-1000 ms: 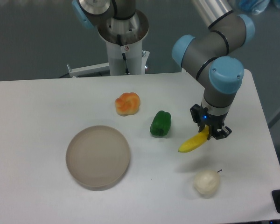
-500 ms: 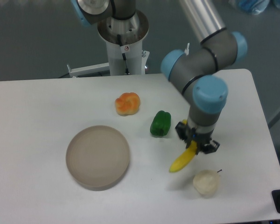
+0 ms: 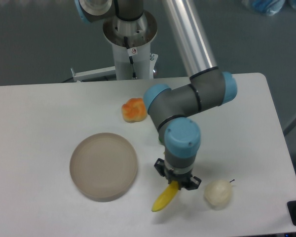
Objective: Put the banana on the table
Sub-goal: 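Lower the banana onto the table next to the grey plate, then open the gripper, release the banana, and lift the gripper away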
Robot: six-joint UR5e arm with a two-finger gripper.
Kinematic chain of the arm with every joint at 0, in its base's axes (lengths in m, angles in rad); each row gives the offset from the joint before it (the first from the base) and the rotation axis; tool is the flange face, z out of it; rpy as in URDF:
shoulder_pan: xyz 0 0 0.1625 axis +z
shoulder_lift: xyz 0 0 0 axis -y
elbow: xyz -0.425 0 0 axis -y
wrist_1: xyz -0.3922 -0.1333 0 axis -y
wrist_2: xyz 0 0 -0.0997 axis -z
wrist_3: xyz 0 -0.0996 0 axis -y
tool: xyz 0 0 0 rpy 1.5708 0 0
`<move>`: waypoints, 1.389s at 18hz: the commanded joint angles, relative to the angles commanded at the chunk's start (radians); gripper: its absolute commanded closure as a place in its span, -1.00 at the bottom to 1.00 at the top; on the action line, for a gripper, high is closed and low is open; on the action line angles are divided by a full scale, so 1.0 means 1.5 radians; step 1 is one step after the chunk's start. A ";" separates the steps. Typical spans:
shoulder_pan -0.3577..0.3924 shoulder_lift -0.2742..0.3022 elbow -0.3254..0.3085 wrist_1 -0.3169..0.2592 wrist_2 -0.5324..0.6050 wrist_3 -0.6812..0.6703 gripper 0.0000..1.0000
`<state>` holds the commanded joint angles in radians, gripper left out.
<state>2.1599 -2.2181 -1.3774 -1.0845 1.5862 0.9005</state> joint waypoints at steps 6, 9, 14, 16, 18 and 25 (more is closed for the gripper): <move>-0.006 -0.003 -0.026 -0.001 -0.003 -0.001 0.68; -0.006 -0.007 -0.026 0.000 -0.003 0.001 0.36; -0.005 -0.008 -0.013 0.006 -0.002 0.007 -1.00; -0.004 -0.002 -0.003 0.010 -0.002 0.009 -1.00; 0.004 0.011 0.012 0.012 -0.002 0.017 -1.00; 0.073 0.048 0.041 0.001 -0.005 0.139 -1.00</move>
<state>2.2686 -2.1461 -1.3162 -1.0830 1.5785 1.1089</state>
